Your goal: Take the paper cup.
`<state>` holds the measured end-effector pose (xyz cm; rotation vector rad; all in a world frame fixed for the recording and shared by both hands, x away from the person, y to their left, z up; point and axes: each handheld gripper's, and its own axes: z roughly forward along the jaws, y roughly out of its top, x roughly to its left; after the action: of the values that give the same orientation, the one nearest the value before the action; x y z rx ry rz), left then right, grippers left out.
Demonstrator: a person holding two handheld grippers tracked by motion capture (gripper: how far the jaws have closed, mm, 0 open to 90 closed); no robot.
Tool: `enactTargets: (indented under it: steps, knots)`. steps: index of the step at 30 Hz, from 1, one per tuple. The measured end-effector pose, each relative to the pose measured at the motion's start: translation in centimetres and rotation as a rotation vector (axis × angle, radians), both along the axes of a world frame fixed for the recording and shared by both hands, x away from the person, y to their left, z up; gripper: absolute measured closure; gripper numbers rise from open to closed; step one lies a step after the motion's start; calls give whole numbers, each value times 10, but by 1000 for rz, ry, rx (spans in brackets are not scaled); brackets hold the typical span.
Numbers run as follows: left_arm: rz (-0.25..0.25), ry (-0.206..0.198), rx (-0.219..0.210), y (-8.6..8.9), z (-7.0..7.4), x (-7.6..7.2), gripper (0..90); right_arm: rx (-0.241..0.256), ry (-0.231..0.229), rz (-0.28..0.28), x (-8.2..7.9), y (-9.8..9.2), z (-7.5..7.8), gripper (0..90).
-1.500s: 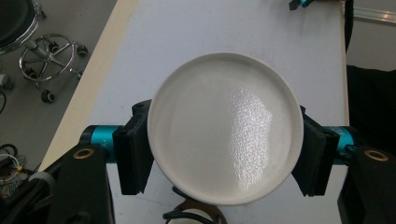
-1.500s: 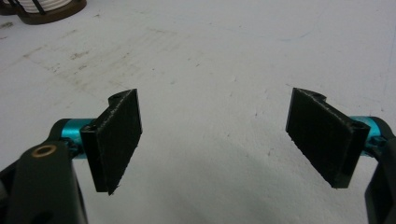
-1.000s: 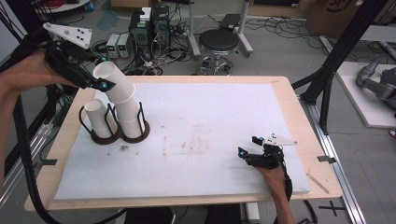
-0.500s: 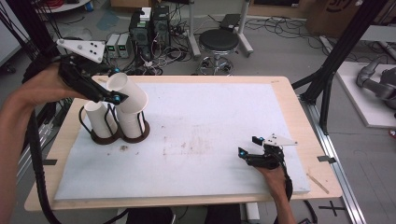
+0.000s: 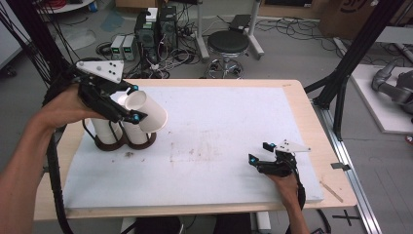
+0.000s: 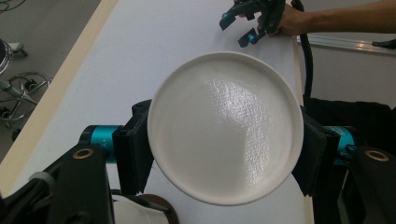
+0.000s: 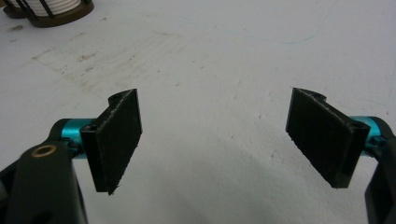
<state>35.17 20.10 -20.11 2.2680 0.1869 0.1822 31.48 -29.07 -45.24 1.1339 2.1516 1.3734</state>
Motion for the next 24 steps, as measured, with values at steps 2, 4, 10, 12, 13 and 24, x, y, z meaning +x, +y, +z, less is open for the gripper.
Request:
enactTargets:
  steps: [2, 4, 10, 12, 13, 24]
  knots:
    - [0, 6, -10, -1, -5, -2, 328, -1, -1, 0, 0, 0, 0, 188]
    - [1, 9, -18, -2, -10, -3, 328, 0, 3, 0, 0, 0, 0, 187]
    - [3, 16, -42, -3, -23, -6, 327, 0, 7, 1, 0, 0, 0, 188]
    - [5, 23, -56, -3, -28, -7, 327, -2, 6, 3, 0, 0, 0, 188]
    - [4, 25, -53, -3, -31, -7, 328, -2, 6, 3, 0, 0, 0, 187]
    - [22, 40, -130, 1, -58, -13, 327, -6, 3, 3, 0, 0, 0, 187]
